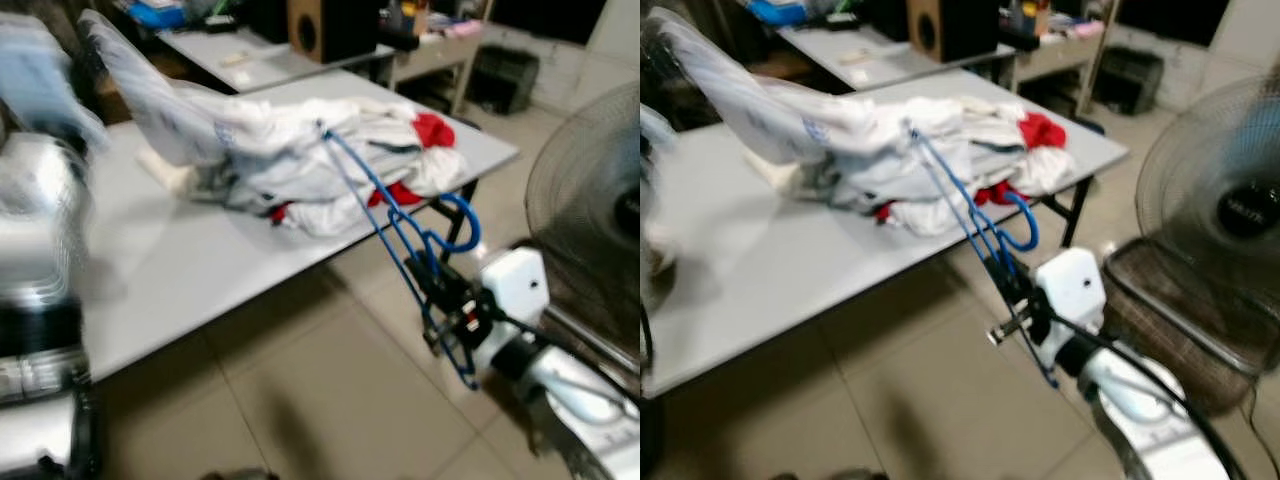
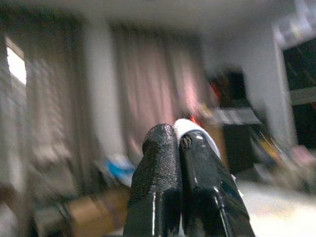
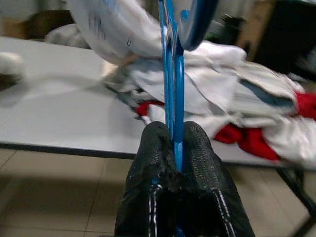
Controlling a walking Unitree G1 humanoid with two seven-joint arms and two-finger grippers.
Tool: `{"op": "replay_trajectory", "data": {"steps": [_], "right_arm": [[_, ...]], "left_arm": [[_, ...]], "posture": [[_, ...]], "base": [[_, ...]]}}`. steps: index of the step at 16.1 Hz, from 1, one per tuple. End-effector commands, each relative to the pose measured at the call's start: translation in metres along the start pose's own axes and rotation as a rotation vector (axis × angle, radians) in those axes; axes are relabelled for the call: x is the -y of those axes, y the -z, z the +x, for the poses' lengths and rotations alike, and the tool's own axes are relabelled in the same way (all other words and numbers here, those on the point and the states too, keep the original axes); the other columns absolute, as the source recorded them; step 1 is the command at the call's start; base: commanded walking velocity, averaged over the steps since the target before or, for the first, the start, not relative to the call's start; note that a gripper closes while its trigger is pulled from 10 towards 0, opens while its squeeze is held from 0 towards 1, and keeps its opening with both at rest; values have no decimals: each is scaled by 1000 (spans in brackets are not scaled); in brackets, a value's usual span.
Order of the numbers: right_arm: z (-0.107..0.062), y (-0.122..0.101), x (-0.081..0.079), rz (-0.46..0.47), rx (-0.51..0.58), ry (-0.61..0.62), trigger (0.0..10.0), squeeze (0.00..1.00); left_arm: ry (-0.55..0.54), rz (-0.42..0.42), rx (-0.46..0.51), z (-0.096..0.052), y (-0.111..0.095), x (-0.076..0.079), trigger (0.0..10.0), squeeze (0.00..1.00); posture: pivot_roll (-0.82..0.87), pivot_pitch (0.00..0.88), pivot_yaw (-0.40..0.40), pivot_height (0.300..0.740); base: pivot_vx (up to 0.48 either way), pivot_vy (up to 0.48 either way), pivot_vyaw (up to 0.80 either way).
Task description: Hang hanger
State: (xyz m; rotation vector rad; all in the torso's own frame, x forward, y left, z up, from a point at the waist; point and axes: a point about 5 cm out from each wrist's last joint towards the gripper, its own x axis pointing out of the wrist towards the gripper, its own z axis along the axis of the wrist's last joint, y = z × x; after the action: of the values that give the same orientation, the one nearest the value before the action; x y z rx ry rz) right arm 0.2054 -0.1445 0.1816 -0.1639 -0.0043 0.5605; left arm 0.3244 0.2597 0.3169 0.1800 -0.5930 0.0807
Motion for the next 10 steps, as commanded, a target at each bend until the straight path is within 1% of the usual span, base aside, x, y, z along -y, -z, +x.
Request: {"op": "replay_trajectory", "data": {"steps": [1, 2, 3, 4, 5, 6, 7, 8, 9, 10], "right_arm": [[2, -1, 5, -2, 15, 3, 10000, 0], [4, -1, 3, 1, 18, -10, 10000, 0], [5, 3, 0, 2, 3, -26, 10000, 0], [6, 6, -2, 1, -13, -38, 10000, 0], [6, 8, -3, -4, -32, -48, 10000, 0], [6, 13, -3, -22, -61, -57, 10000, 0], [7, 16, -1, -35, -81, -55, 10000, 0], [9, 19, 2, -38, -106, -42, 10000, 0], [11, 23, 3, -48, -132, -72, 10000, 0], [11, 23, 0, -55, -140, -129, 10000, 0]], "left_arm": [[-37, -21, 136, 10, -26, -15, 196, 0], [2, -106, 151, 15, -33, -16, 78, 0], [80, -103, 56, 9, -16, -9, 0, 0], [148, -84, -46, -1, 4, 0, 0, 0], [208, -78, -113, -11, 17, 10, 0, 0], [303, -53, -193, -28, 35, 24, 0, 0], [356, -45, -258, -42, 50, 33, 0, 0], [367, -13, -301, -50, 60, 36, 0, 0], [366, -8, -307, -52, 62, 38, 0, 0], [351, -22, -299, -51, 61, 38, 0, 0]], "posture": [[-44, 0, 33, 740], [-43, 0, 34, 740], [-41, 0, 33, 740], [-41, 0, 33, 740], [-40, 0, 32, 740], [-40, 0, 31, 740], [-40, 0, 29, 740], [-38, 0, 22, 740], [-33, 0, 13, 740], [-30, 0, 7, 740]], "base": [[0, 0, 0], [0, 0, 0], [0, 0, 0], [0, 0, 0], [0, 0, 0], [0, 0, 0], [0, 0, 0], [0, 0, 0], [0, 0, 0], [0, 0, 0]]}}
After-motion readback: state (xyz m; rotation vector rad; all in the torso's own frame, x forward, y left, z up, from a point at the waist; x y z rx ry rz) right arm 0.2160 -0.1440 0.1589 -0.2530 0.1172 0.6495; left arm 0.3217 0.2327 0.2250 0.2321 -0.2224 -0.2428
